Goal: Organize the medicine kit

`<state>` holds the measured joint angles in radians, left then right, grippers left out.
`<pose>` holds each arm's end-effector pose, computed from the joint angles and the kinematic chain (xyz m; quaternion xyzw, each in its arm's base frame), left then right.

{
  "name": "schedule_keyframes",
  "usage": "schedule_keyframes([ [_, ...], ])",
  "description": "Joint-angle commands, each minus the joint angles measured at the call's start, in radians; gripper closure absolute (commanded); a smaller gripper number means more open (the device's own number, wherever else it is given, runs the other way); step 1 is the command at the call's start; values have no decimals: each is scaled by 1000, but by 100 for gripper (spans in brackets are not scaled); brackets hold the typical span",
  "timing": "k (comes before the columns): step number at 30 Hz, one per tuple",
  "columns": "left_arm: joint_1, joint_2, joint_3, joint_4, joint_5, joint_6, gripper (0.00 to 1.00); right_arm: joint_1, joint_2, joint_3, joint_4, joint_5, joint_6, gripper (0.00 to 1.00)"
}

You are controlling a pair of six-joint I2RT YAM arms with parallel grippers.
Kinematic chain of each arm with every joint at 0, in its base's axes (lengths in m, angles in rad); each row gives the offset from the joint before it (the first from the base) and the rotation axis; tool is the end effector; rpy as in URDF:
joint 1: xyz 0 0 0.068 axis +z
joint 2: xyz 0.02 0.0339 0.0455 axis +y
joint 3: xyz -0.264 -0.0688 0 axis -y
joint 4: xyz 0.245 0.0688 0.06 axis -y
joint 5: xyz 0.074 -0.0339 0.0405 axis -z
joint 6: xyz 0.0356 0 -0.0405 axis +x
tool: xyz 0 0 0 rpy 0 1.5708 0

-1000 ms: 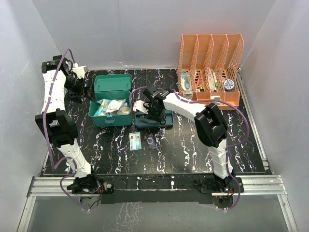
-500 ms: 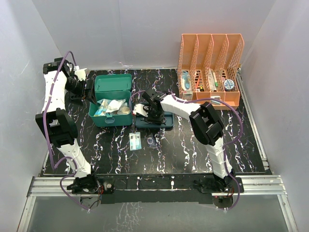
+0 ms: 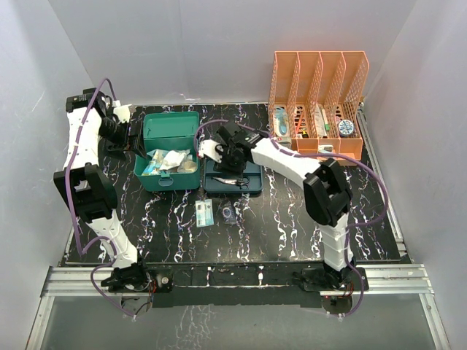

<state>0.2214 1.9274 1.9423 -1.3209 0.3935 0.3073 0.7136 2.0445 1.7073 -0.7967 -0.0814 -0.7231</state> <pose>0.3778 0.0711 0.3214 0.0675 0.9701 -0.1532 0.1756 0.3291 0.2888 0.2248 -0.6486 0.7286 0.0387 0.2167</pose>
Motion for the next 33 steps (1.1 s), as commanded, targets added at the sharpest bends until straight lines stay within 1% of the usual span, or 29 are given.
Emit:
schedule_keyframes([
  [1,7,-73,3,-18,13,6,12,1,-128,-1,80,12,40,55],
  [3,7,-72,15,-28,11,5,12,1,-152,-10,75,31,88,54],
  [4,7,-73,20,-32,11,4,12,1,-164,-3,74,53,156,54],
  [6,7,-74,30,-39,7,1,12,10,-184,27,57,86,355,55],
  [7,7,-73,34,-41,6,-2,12,24,-192,32,43,128,496,56],
  [9,7,-63,50,-51,5,-11,12,78,-209,14,1,239,718,59],
  [11,7,-47,76,-66,-1,-22,12,123,-221,-21,-48,310,931,62],
  [12,7,-39,89,-71,-5,-27,12,150,-230,-46,-60,328,1018,62],
  [14,7,-24,113,-74,-27,-43,12,216,-252,-100,-49,360,1185,59],
  [17,7,-13,137,-63,-59,-61,10,290,-259,-158,-48,426,1346,54],
  [19,7,-11,141,-56,-68,-66,10,307,-248,-179,-82,446,1423,52],
  [22,7,-8,148,-63,-66,-68,8,320,-240,-220,-90,449,1460,48],
  [29,7,-17,145,-76,-57,-61,2,318,-207,-296,-38,454,1456,46],
  [33,6,-21,144,-87,-47,-53,1,308,-171,-313,9,409,1439,45],
])
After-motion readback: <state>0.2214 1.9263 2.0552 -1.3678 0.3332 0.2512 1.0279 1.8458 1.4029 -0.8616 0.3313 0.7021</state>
